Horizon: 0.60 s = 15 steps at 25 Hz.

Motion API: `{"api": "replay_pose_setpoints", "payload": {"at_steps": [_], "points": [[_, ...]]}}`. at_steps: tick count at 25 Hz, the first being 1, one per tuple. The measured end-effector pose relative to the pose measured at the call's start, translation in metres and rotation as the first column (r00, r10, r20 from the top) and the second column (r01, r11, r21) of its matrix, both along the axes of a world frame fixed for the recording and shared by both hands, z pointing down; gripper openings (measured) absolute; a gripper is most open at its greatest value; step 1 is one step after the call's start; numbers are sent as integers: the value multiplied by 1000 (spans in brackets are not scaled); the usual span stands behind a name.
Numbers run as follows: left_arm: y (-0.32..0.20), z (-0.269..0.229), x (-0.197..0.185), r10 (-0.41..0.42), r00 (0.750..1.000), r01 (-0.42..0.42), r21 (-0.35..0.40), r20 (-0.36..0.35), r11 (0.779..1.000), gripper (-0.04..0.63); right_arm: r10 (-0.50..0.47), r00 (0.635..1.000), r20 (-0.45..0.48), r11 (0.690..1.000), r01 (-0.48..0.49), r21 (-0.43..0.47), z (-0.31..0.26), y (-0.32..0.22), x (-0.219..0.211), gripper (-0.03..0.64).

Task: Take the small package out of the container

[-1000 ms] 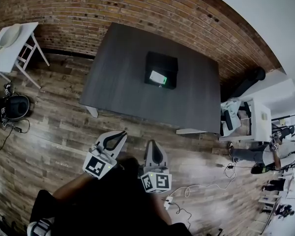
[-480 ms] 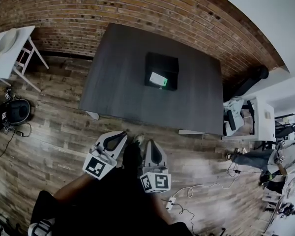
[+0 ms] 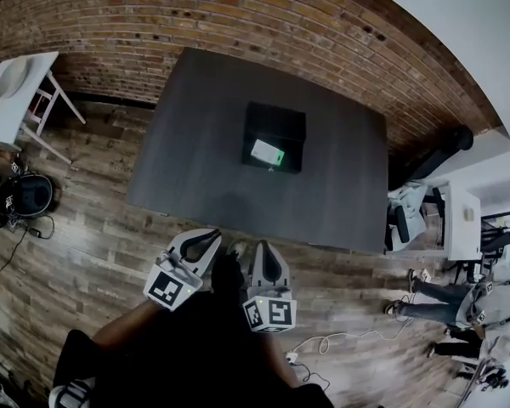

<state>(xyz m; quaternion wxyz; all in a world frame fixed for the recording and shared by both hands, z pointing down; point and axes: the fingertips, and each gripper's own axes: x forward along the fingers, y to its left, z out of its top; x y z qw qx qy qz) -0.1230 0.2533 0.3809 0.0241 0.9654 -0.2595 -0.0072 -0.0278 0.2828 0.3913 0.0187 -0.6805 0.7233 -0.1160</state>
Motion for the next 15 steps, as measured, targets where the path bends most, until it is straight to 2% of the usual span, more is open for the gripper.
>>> {"api": "replay_pose_setpoints", "payload": {"at_steps": [6,15], "points": [[-36,-6,47,-20,999,18,-42,-39,999,42,-16,1000,14,1000,16,-8,-2,-36,45,23],[-75,-18,112,-76,997,75,-38,-28,996,41,-70,997,34,997,70,-16,-4,-80,112,23]]}}
